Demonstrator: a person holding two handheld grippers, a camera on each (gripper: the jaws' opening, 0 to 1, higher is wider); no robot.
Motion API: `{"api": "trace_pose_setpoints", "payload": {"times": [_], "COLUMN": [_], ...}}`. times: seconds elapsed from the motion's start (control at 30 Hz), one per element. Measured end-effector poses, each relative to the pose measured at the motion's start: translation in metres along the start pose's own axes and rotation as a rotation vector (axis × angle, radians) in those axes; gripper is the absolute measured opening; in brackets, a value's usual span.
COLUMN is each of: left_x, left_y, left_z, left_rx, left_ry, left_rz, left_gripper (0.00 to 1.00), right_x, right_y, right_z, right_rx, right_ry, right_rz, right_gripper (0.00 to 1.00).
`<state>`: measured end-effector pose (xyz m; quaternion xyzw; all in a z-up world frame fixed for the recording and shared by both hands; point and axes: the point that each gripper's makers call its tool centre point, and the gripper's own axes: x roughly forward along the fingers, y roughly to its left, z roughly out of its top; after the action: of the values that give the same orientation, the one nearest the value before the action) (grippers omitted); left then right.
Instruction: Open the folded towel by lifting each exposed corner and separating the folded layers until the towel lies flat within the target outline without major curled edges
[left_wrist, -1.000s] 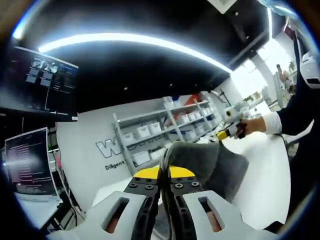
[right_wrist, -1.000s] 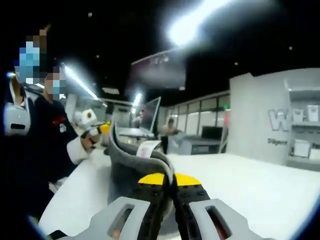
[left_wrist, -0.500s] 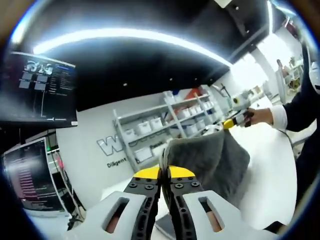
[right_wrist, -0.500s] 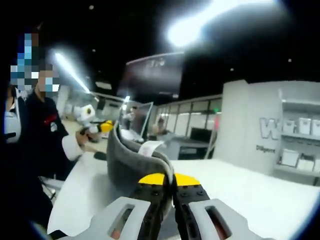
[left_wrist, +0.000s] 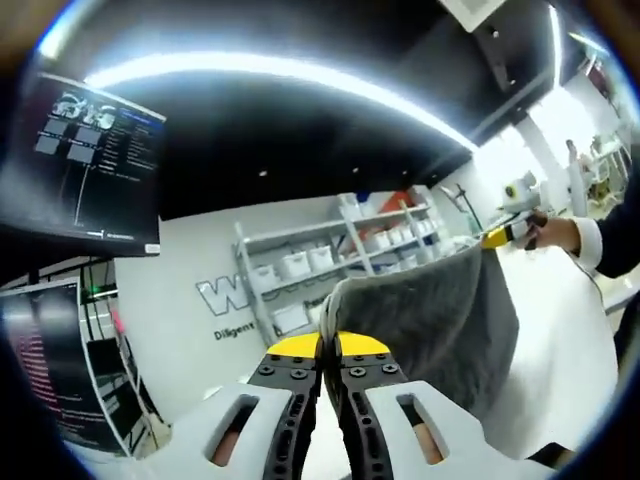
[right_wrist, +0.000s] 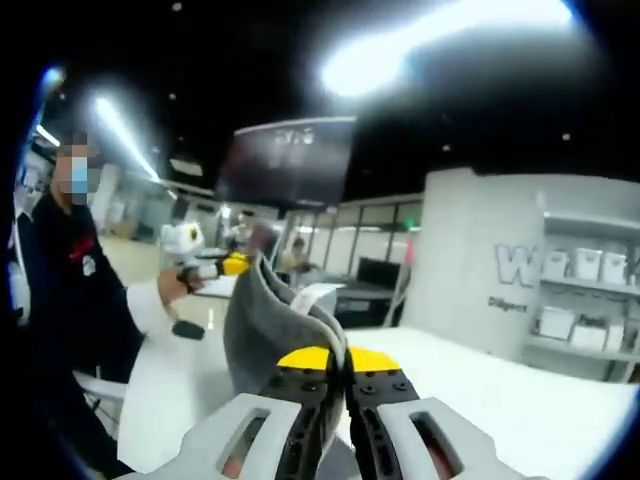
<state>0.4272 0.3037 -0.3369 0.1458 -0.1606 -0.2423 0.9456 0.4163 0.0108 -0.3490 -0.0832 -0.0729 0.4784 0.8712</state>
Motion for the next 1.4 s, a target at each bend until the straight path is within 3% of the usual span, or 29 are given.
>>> {"api": "trace_pose_setpoints", "payload": {"times": [0.13,0.2,0.27,0.43,0.73,1.03,1.4], "left_x": [0.018,0.027,0.034,0.059,0.093,0.127,0.163], "left_y": [0.01,0.016,0.019,0.034,0.036,0.009,-0.039], "left_z": [0.008,0.015,0.022,0.036,0.061,0.084,0.104], "left_rx": [0.009,-0.047,-0.049,-0.095,-0.151,-0.181,-0.231], "left_ry": [-0.007,-0.022,-0.041,-0.067,-0.097,-0.127,-0.131], "left_rz": [0.001,0.014,0.017,0.006,-0.055,-0.148,-0.284], "left_gripper": [0.03,0.03,0.03,0.03,0.03,0.03,0.03], "right_x": [-0.001,-0.003,-0.004,-0.009,-0.026,-0.053,-0.078], "right_y": [-0.002,-0.001,0.0,0.014,0.045,0.089,0.128], "right_z": [0.015,0.025,0.034,0.057,0.102,0.135,0.152], "right_rx": [-0.027,-0.027,-0.04,-0.066,-0.13,-0.155,-0.22], "right_ry": [0.001,-0.01,-0.022,-0.037,-0.067,-0.091,-0.1], "right_rz": [-0.035,-0.043,-0.046,-0.037,-0.024,0.016,0.037], "right_gripper": [0.0,0.0,0.0,0.0,0.0,0.0,0.0]}}
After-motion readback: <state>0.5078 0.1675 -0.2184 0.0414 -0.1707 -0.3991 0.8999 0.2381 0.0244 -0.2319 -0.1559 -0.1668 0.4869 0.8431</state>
